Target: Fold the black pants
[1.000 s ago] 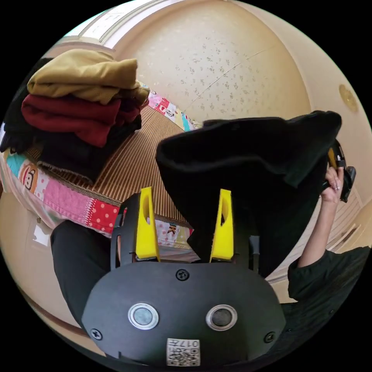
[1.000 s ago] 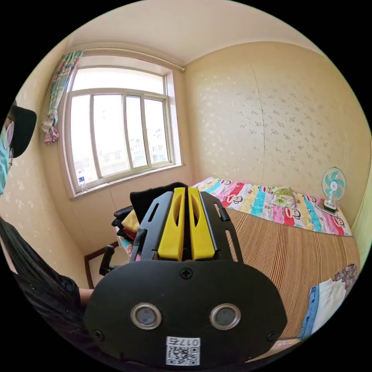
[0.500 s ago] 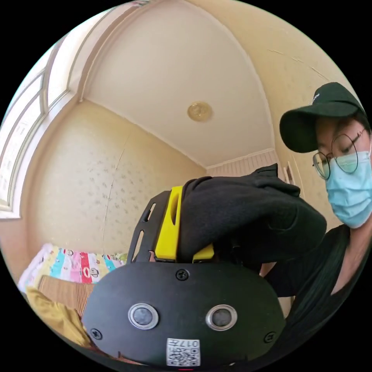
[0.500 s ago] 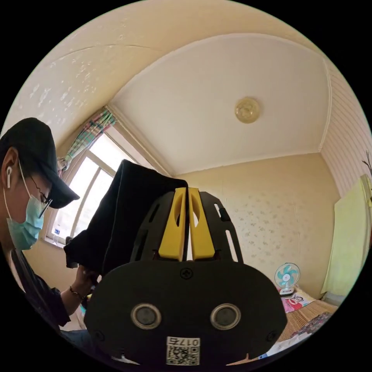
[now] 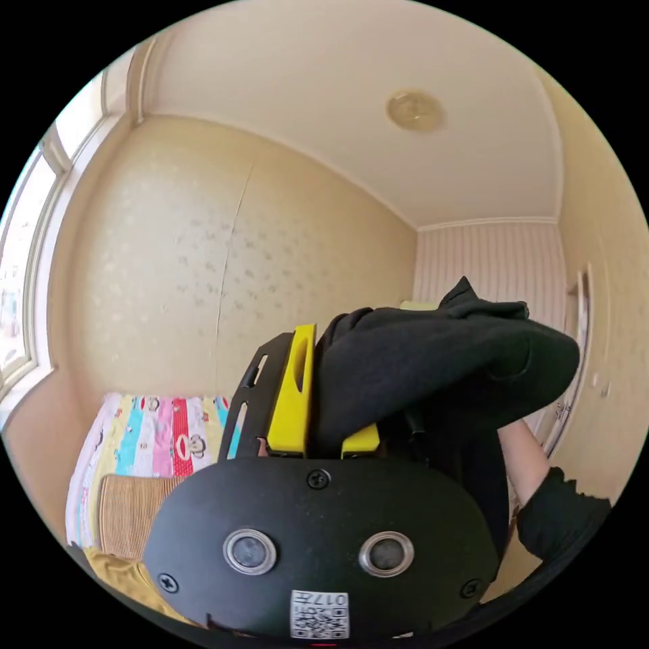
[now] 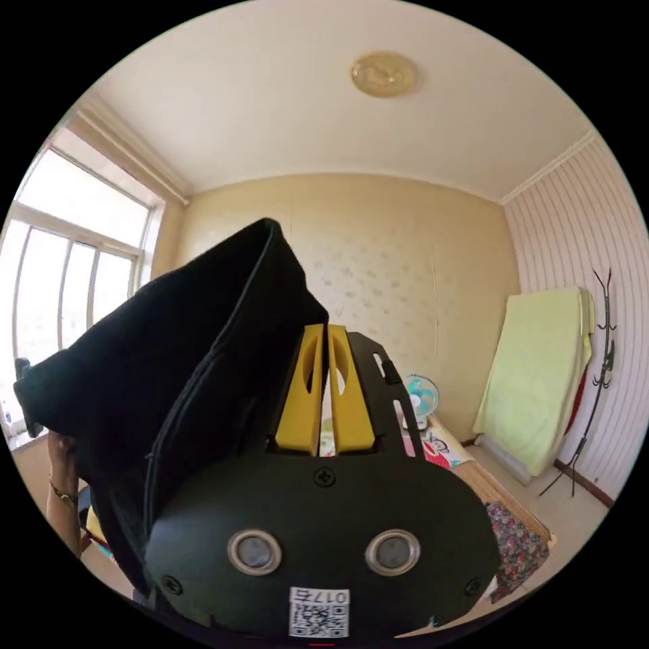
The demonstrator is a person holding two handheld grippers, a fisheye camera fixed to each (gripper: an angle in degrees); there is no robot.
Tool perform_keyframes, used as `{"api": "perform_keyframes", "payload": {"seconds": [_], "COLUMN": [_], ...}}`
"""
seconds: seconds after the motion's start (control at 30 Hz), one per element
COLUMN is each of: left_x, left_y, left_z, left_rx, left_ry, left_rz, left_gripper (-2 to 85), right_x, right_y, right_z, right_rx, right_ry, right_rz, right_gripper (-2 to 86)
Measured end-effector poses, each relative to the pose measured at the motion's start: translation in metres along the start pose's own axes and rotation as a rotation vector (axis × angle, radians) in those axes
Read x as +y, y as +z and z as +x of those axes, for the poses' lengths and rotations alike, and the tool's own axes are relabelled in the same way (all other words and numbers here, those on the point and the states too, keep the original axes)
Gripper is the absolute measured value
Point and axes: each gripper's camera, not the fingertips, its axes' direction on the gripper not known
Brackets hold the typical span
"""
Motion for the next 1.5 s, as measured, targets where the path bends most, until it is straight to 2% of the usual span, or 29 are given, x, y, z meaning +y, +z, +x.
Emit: {"api": "perform_keyframes", "payload": {"seconds": [0.03, 0.1, 0.17, 0.23, 0.27, 0.33, 0.4, 0.47, 0.53, 0.7, 0.8, 0.87, 0.9, 0.97, 1.03, 1.13, 1.2, 1.27, 1.33, 1.4, 1.5], "left_x": [0.0, 0.03, 0.098, 0.16, 0.207, 0.282, 0.357, 0.447, 0.501, 0.595, 0.634, 0.65, 0.656, 0.686, 0.698, 0.689, 0.686, 0.687, 0.684, 0.678, 0.652], "left_y": [0.061, 0.115, 0.133, 0.138, 0.141, 0.142, 0.136, 0.117, 0.097, 0.038, 0.006, -0.019, -0.019, -0.005, -0.007, -0.019, -0.03, -0.053, -0.074, -0.093, -0.112], "left_z": [-0.037, -0.084, -0.124, -0.143, -0.153, -0.166, -0.172, -0.169, -0.162, -0.156, -0.164, -0.168, -0.169, -0.171, -0.167, -0.145, -0.135, -0.134, -0.136, -0.138, -0.135], "left_rx": [-0.064, -0.116, -0.092, -0.053, -0.031, 0.015, 0.047, 0.038, -0.005, -0.101, -0.181, -0.185, -0.167, 0.041, 0.106, 0.198, 0.169, 0.03, 0.0, 0.002, 0.042], "left_ry": [-0.074, -0.178, -0.227, -0.213, -0.205, -0.214, -0.24, -0.25, -0.239, -0.328, -0.437, -0.519, -0.554, -0.7, -0.761, -0.673, -0.635, -0.67, -0.694, -0.712, -0.695], "left_rz": [-0.124, -0.243, -0.238, -0.28, -0.346, -0.466, -0.583, -0.737, -0.816, -0.904, -0.887, -0.772, -0.777, -0.86, -0.857, -0.881, -0.931, -0.954, -0.907, -0.83, -0.734], "left_gripper": [8.2, 10.1, 10.0, 10.1, 10.3, 11.0, 11.4, 11.7, 12.1, 14.6, 14.5, 10.5, 9.1, 2.5, 1.2, 0.6, 0.8, 1.6, 2.7, 5.1, 9.0], "right_x": [0.012, 0.052, 0.107, 0.21, 0.241, 0.371, 0.468, 0.548, 0.621, 0.683, 0.703, 0.711, 0.715, 0.719, 0.726, 0.75, 0.769, 0.792, 0.797, 0.796, 0.773], "right_y": [0.083, 0.148, 0.173, 0.197, 0.201, 0.206, 0.2, 0.185, 0.149, 0.049, 0.003, -0.02, -0.032, -0.045, -0.055, -0.058, -0.063, -0.066, -0.092, -0.112, -0.169], "right_z": [0.011, 0.027, 0.024, 0.002, -0.002, -0.015, -0.024, -0.034, -0.035, 0.033, 0.092, 0.122, 0.139, 0.16, 0.174, 0.193, 0.21, 0.227, 0.253, 0.268, 0.299], "right_rx": [0.034, 0.164, 0.057, -0.142, -0.18, -0.326, -0.391, -0.395, -0.394, -0.323, -0.274, -0.224, -0.17, -0.1, -0.07, -0.001, -0.012, -0.058, -0.289, -0.408, -0.687], "right_ry": [-0.024, 0.055, 0.014, -0.152, -0.177, -0.228, -0.257, -0.296, -0.248, 0.098, 0.263, 0.297, 0.304, 0.336, 0.322, 0.346, 0.379, 0.43, 0.578, 0.651, 0.797], "right_rz": [-0.197, -0.357, -0.323, -0.411, -0.457, -0.63, -0.771, -0.888, -0.958, -0.914, -0.924, -0.914, -0.909, -0.908, -0.914, -0.992, -1.02, -1.094, -0.988, -0.955, -0.681], "right_gripper": [0.5, 0.4, 0.3, 0.3, 0.3, 0.4, 0.6, 1.0, 1.6, 3.9, 6.3, 8.0, 9.1, 11.9, 14.1, 14.8, 14.3, 13.0, 5.3, 3.9, 3.0]}}
